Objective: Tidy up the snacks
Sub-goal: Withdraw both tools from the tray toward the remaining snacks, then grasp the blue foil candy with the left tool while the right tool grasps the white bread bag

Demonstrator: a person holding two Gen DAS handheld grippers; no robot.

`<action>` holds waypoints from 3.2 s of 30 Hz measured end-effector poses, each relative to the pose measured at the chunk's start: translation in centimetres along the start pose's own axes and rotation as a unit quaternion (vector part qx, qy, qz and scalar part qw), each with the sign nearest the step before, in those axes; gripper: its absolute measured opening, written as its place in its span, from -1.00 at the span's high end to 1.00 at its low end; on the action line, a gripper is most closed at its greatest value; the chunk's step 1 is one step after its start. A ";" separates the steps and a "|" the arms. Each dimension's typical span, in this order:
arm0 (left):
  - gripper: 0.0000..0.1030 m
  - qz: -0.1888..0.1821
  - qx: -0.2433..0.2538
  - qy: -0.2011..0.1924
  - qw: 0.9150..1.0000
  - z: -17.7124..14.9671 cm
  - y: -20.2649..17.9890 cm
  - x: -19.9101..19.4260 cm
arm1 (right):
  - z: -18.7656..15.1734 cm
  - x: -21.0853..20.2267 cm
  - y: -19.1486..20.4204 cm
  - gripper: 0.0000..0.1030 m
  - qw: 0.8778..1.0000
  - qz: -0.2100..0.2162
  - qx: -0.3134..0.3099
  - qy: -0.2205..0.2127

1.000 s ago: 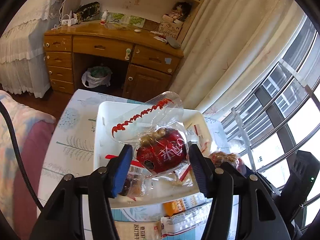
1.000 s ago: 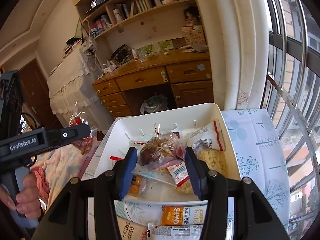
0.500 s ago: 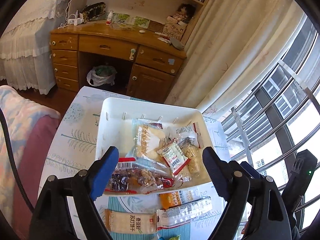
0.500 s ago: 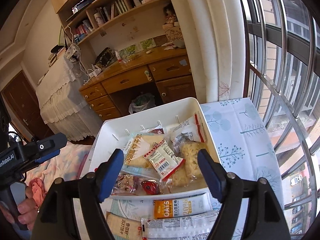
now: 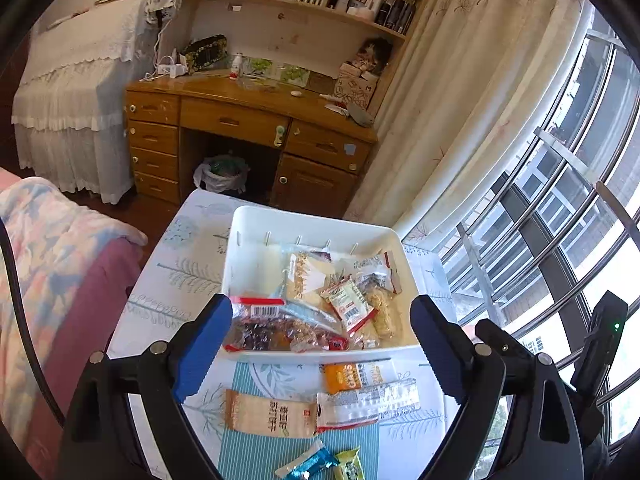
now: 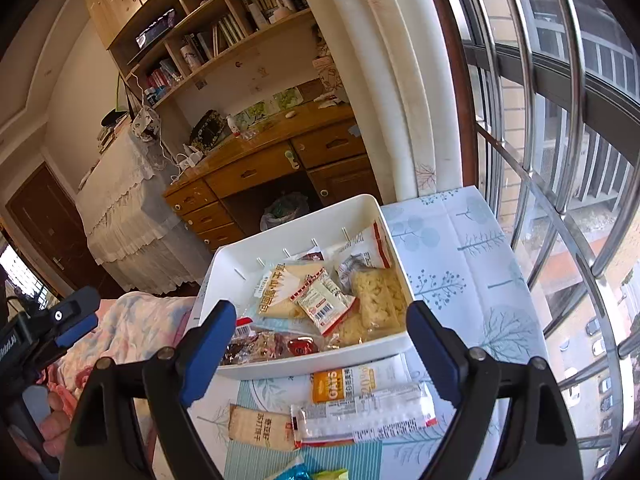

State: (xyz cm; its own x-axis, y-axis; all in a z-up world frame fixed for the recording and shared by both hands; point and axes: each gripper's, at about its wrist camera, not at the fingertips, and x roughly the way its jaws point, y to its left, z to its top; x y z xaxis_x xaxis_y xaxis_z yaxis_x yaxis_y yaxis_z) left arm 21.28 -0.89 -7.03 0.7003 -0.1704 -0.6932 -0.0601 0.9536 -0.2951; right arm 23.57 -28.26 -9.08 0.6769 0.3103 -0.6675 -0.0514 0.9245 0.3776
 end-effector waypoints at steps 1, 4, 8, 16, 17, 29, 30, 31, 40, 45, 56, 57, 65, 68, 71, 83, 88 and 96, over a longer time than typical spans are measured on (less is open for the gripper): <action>-0.76 0.003 -0.002 0.001 1.000 -0.4 0.1 -0.3 | -0.2 -0.2 -0.3 -0.72 1.000 0.003 0.005 0.004; -0.76 0.017 -0.010 0.008 1.000 -2.1 0.1 -1.4 | -0.8 -0.7 -1.2 -0.75 0.999 0.013 0.023 0.020; -0.76 0.038 -0.018 0.015 0.999 -4.8 0.0 -2.8 | -1.6 -0.7 -2.7 -0.77 0.997 0.014 0.054 0.047; -0.76 0.070 0.009 0.039 0.997 -9.8 -0.7 -3.9 | -3.8 0.4 -6.5 -0.77 0.985 -0.029 0.131 0.112; -0.76 0.074 0.014 0.046 0.996 -10.3 -0.8 -3.9 | -4.2 0.6 -6.9 -0.77 0.983 -0.029 0.138 0.119; -0.76 0.081 -0.006 0.126 0.989 -13.4 0.4 -2.1 | -8.3 3.2 -10.9 -0.77 0.938 -0.024 0.275 0.208; -0.76 0.078 -0.008 0.133 0.988 -13.6 0.6 -1.9 | -8.7 3.5 -11.3 -0.77 0.931 -0.026 0.294 0.216; -0.76 0.075 -0.009 0.138 0.988 -13.7 0.7 -1.6 | -9.0 3.8 -11.6 -0.77 0.924 -0.028 0.309 0.222; -0.76 0.052 -0.007 0.233 0.971 -15.1 1.2 2.8 | -10.9 6.6 -12.5 -0.77 0.874 -0.047 0.404 0.265; -0.76 0.046 -0.002 0.291 0.956 -15.9 1.6 6.4 | -11.2 8.7 -12.0 -0.77 0.852 -0.069 0.432 0.289; -0.76 0.043 0.060 0.395 0.916 -18.0 1.3 13.7 | -10.3 13.1 -9.5 -0.77 0.844 -0.116 0.415 0.319; -0.76 0.041 0.064 0.401 0.913 -18.1 1.2 14.2 | -10.2 13.5 -9.2 -0.77 0.845 -0.118 0.411 0.321; -0.76 0.038 0.100 0.427 0.898 -18.9 0.1 16.9 | -10.1 16.4 -7.7 -0.77 0.848 -0.147 0.376 0.344; -0.76 0.036 0.117 0.435 0.892 -19.1 -0.5 17.5 | -10.1 17.3 -7.1 -0.77 0.846 -0.160 0.363 0.357; -0.75 0.035 0.125 0.442 0.888 -19.4 -1.2 18.0 | -10.2 17.8 -6.7 -0.75 0.844 -0.169 0.356 0.363; -0.44 0.027 0.145 0.456 0.878 -20.9 -3.7 19.7 | -10.6 16.5 -7.9 -0.49 0.846 -0.151 0.371 0.352; -0.27 0.027 0.124 0.462 0.878 -21.8 -4.0 20.1 | -10.6 14.6 -10.4 -0.37 0.844 -0.139 0.389 0.341; 0.22 0.061 0.126 0.445 0.884 -22.6 -3.9 19.8 | -11.4 12.0 -13.2 -0.16 0.838 -0.133 0.420 0.323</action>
State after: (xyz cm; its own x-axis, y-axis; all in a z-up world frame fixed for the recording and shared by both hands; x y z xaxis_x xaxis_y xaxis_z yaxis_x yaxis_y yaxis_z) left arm 19.35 -13.60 -34.47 -0.1455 -0.0826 -0.9859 0.1432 0.9843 -0.1036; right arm 24.00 -34.23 -29.39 0.0296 0.4229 -0.9057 0.7565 0.5828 0.2969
